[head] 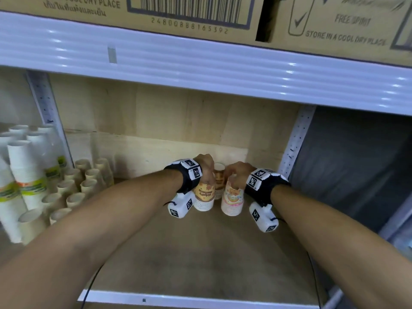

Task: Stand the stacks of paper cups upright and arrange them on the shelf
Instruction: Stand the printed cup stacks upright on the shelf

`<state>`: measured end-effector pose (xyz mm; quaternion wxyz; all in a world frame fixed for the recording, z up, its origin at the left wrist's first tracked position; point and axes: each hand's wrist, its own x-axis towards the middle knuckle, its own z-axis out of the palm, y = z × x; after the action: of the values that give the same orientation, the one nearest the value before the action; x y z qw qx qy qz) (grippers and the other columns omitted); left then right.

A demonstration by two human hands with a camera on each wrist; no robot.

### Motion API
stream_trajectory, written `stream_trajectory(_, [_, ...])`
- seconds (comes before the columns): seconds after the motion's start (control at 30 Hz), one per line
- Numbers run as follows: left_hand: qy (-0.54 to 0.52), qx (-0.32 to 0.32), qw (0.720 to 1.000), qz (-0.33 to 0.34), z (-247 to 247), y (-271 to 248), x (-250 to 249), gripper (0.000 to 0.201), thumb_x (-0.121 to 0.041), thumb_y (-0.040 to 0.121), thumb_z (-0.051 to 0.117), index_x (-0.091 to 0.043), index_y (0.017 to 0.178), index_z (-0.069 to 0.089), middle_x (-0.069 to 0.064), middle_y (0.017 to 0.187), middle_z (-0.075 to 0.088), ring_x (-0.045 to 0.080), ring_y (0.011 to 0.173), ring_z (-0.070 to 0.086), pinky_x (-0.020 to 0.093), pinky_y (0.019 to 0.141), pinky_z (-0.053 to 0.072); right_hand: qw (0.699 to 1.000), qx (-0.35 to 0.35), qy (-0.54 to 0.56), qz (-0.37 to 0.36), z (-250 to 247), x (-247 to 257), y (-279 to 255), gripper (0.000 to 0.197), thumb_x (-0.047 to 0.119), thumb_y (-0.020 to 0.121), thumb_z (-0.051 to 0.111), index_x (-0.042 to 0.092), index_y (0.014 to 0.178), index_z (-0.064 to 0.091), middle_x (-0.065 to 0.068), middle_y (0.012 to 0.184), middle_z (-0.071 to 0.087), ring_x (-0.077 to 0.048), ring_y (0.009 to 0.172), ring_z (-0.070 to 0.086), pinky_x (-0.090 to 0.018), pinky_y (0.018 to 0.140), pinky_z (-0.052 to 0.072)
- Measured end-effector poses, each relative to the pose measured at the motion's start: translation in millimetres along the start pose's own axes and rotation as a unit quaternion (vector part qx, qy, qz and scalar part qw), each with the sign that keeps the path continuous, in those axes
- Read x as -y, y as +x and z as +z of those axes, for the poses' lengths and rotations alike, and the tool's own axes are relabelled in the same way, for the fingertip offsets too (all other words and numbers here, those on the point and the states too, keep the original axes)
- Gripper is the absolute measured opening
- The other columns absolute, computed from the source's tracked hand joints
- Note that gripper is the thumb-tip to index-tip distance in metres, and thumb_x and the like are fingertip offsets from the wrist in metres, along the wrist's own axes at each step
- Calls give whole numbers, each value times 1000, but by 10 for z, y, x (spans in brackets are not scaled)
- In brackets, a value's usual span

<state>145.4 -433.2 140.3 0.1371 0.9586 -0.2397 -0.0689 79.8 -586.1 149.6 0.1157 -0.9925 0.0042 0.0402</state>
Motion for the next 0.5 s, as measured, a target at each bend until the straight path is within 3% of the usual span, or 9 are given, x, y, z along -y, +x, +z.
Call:
stream_trajectory(0.17, [-23,-27,999,-1,126,130,-175,33,-23,77,78,-12,105,65,4,108,66,19,88,65,25,66,48,1000,-1,-16,-21,-40,-215,-19,34,9,91,51,17,121,63,-3,128,57,-23,116,56,-26,86,44])
stream_trajectory(0.23, [-22,0,1000,8,151,182,-224,25,-21,76,80,-13,96,68,6,102,71,21,92,69,26,69,52,1000,1,-7,-15,-14,-294,23,30,11,91,51,18,118,63,-5,127,57,-23,114,56,-28,87,45])
stream_trajectory(0.4, [-24,14,1000,9,226,276,-271,26,-22,74,82,-10,95,71,5,91,71,22,91,71,28,73,56,1000,6,11,-11,93,-429,143,25,16,93,50,16,115,63,-4,119,58,-18,100,54,-25,81,40])
stream_trajectory(0.5, [-29,11,1000,1,262,315,-257,26,-21,74,81,-9,94,71,3,86,70,19,80,68,29,74,56,1000,10,29,-3,137,-454,177,26,19,93,49,20,117,61,2,110,54,-21,108,56,-25,83,40])
